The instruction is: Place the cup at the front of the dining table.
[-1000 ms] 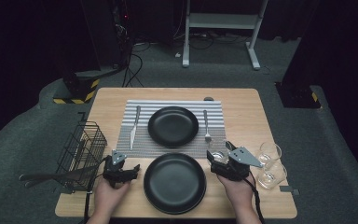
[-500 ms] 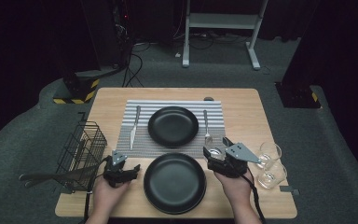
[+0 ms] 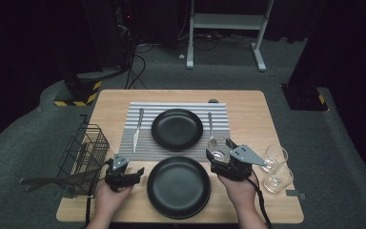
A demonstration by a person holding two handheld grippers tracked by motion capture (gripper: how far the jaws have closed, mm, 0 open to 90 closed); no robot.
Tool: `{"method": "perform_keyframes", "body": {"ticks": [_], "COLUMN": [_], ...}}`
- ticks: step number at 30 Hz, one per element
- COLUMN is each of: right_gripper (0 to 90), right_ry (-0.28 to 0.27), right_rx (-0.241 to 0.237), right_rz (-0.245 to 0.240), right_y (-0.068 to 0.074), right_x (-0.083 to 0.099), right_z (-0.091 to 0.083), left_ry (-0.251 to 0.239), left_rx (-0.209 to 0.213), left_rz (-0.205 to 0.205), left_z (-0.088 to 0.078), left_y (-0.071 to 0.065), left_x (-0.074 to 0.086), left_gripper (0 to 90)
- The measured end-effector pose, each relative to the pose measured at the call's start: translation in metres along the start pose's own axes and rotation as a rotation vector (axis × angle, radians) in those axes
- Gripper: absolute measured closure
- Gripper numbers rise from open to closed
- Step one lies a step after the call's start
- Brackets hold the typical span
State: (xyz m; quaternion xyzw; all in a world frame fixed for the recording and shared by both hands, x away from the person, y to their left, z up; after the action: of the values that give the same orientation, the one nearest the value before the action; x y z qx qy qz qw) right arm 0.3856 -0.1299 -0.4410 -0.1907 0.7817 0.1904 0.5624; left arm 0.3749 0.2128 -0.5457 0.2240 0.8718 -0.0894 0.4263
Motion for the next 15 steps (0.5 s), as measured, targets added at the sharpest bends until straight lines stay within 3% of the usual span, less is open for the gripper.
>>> {"method": "perform_keyframes", "body": {"ticks": [15], "right_gripper": [18.8], "right_ry": [-0.018], "right_rx": [-0.018], "right_rz": [0.008], "right_y": [0.003], "right_x": [-0.004], "right_z": [0.000], "left_ry": [-0.079], "left_rx": [0.067], "left_rz": [0.026], "left_z": [-0.009], "left_y": [-0.010], "left_x": [-0.023], "left_gripper": [26.1]}}
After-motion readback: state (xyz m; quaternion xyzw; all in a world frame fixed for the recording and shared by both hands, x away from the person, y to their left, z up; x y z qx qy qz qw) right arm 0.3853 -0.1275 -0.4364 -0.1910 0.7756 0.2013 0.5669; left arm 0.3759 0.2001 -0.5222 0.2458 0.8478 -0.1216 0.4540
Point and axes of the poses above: each handheld gripper's, and its own axes: z roughly forward along the jaws, x roughly out of its underside, y roughly to its left, the point moved 5 cm from there along z, roughly forward along the jaws, and after that the axes turned 5 degrees about z, right-handed, at the moved point
